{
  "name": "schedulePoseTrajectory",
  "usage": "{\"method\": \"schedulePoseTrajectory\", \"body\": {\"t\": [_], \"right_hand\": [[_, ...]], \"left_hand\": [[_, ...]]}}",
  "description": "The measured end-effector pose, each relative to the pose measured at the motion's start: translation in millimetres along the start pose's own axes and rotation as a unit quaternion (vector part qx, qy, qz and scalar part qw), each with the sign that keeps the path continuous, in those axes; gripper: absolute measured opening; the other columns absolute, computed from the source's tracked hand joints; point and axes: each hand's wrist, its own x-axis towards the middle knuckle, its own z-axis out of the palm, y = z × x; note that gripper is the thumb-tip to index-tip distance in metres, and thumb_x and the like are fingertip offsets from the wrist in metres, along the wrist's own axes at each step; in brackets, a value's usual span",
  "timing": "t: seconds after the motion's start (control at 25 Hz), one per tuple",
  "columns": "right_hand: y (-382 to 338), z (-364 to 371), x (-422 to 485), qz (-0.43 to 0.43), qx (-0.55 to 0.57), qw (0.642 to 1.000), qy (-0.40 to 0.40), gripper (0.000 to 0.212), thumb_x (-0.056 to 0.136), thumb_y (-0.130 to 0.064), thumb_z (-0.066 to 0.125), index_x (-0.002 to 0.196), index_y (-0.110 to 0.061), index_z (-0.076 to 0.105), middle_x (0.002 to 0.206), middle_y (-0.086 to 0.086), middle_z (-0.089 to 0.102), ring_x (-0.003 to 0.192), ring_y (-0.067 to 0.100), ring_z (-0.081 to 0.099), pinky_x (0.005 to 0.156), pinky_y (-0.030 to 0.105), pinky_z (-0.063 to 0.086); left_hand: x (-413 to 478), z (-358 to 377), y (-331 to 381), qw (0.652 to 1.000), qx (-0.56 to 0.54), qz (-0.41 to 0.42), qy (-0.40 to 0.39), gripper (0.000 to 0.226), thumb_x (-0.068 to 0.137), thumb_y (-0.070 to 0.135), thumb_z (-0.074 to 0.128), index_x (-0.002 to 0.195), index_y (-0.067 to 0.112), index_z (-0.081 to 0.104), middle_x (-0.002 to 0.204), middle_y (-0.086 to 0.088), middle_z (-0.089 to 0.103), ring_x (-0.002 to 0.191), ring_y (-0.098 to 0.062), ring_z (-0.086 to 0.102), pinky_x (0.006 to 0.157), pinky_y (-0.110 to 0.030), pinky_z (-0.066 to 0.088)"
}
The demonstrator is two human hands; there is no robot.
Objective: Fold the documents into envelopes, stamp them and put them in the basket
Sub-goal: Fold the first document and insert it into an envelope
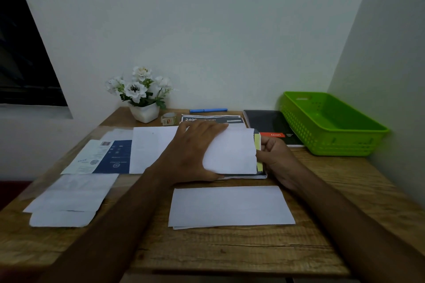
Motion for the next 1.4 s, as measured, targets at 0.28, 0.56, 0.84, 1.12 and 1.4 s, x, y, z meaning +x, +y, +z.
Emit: {"method": "schedulePoseTrajectory", "body": {"t": [0.28, 0.56, 0.84, 1.12, 1.4], "right_hand": [[1.0, 0.9, 0.3, -0.026, -0.089, 0.995, 0.035, 0.038, 0.082, 0.006, 0.069, 0.095, -0.030, 0.070, 0.096, -0.006, 0.077, 0.084, 0.007, 0.073, 0.061, 0.018, 0.056], [0.9, 1.1, 1.5, -0.159, -0.191, 0.959, 0.136, 0.038, 0.072, 0.008, 0.075, 0.075, -0.026, 0.059, 0.091, -0.004, 0.068, 0.082, 0.002, 0.064, 0.073, 0.021, 0.054], [-3.4, 2.5, -4.7, -0.145, -0.229, 0.963, 0.006, 0.059, 0.072, 0.000, 0.081, 0.123, -0.023, 0.063, 0.096, -0.043, 0.062, 0.099, -0.022, 0.056, 0.075, -0.001, 0.043], [-7.7, 2.7, -5.2, -0.155, -0.243, 0.958, 0.012, 0.063, 0.069, -0.001, 0.083, 0.115, -0.037, 0.059, 0.111, -0.026, 0.066, 0.097, -0.015, 0.061, 0.077, 0.005, 0.048], [-23.4, -7.3, -10.2, -0.141, -0.108, 0.980, 0.086, 0.005, 0.083, -0.022, 0.072, 0.085, -0.019, 0.068, 0.077, 0.002, 0.073, 0.056, 0.015, 0.064, 0.047, 0.025, 0.046]], "left_hand": [[-0.4, -5.2, 6.4, 0.999, 0.002, 0.014, 0.046, 0.095, 0.062, 0.060, 0.067, 0.142, 0.019, 0.036, 0.140, -0.002, 0.046, 0.129, -0.021, 0.040, 0.109, -0.042, 0.021], [1.2, -4.1, 0.8, 0.998, 0.023, -0.014, 0.056, 0.099, 0.062, 0.063, 0.072, 0.141, 0.015, 0.037, 0.143, -0.005, 0.043, 0.131, -0.023, 0.037, 0.108, -0.054, 0.025], [1.5, -0.6, 4.5, 0.999, 0.035, -0.005, 0.035, 0.106, 0.061, 0.074, 0.063, 0.144, 0.017, 0.030, 0.143, -0.004, 0.042, 0.129, -0.022, 0.037, 0.109, -0.049, 0.025], [2.7, 1.3, 5.1, 0.997, 0.036, -0.019, 0.063, 0.099, 0.058, 0.074, 0.063, 0.137, 0.018, 0.042, 0.135, -0.004, 0.051, 0.122, -0.022, 0.045, 0.106, -0.051, 0.030], [-0.3, -9.1, -17.9, 0.988, 0.046, -0.020, 0.149, 0.086, 0.058, 0.059, 0.071, 0.126, 0.011, 0.052, 0.121, -0.009, 0.059, 0.110, -0.027, 0.054, 0.096, -0.045, 0.034]]}}
